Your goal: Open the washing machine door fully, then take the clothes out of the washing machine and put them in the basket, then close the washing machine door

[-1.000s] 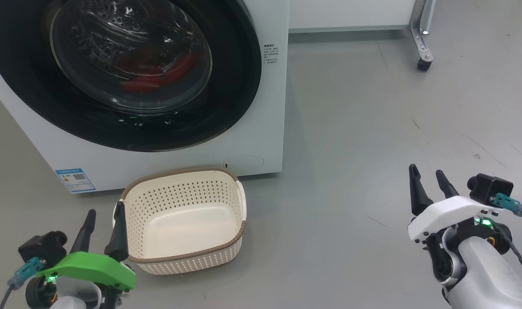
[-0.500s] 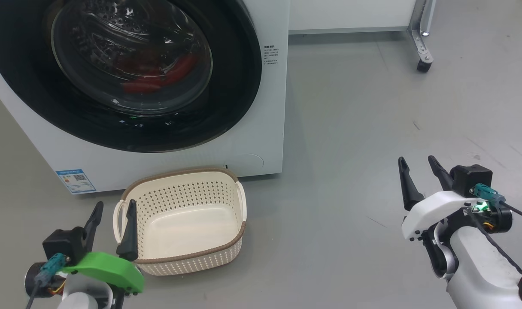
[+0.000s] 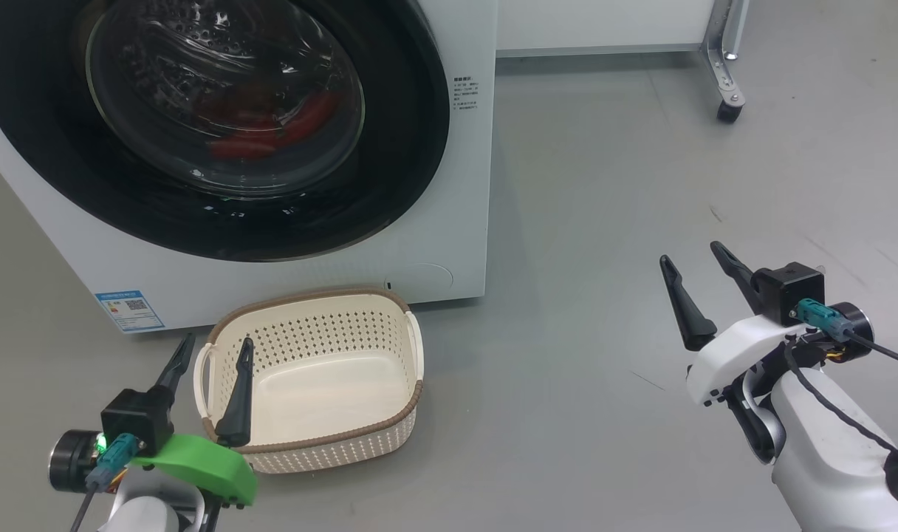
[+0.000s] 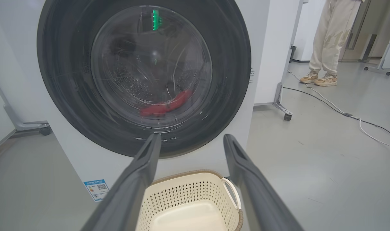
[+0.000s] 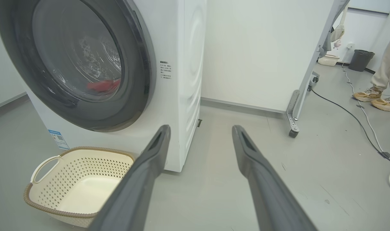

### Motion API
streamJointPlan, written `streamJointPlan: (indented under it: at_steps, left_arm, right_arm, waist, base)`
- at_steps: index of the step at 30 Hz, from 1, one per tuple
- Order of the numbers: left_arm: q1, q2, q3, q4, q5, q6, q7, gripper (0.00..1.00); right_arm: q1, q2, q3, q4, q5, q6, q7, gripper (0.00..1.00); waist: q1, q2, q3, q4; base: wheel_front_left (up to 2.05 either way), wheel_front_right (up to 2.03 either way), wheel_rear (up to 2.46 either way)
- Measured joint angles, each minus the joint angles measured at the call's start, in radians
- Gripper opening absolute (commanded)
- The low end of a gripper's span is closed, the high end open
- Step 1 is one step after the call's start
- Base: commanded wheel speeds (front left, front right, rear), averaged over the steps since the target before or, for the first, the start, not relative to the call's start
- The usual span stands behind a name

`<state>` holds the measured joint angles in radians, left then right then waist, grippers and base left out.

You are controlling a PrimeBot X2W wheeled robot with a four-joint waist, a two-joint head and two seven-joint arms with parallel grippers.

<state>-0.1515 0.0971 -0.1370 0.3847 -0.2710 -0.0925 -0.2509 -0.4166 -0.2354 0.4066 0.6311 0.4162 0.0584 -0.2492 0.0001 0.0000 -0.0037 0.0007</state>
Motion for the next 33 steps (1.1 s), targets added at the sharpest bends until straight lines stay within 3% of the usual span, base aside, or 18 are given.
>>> streamJointPlan:
  at_steps: [23, 33]
  left_arm:
    - [-0.001, -0.029, 0.067, -0.019, 0.018, 0.008, 0.000, 1.00]
    - [0.002, -0.047, 0.065, -0.040, 0.021, 0.004, -0.001, 1.00]
  right_arm:
    - [-0.004, 0.018, -0.082, -0.014, 0.010, -0.008, 0.000, 1.00]
    - [-0.007, 0.079, -0.230, -0.051, 0.173, 0.022, -0.003, 1.00]
  waist:
    - [0.0000, 0.0000, 0.013, 0.008]
    - [0.0000, 0.0000, 0.038, 0.018]
  base:
    - [0.00, 0.00, 0.00]
    - [0.00, 0.00, 0.00]
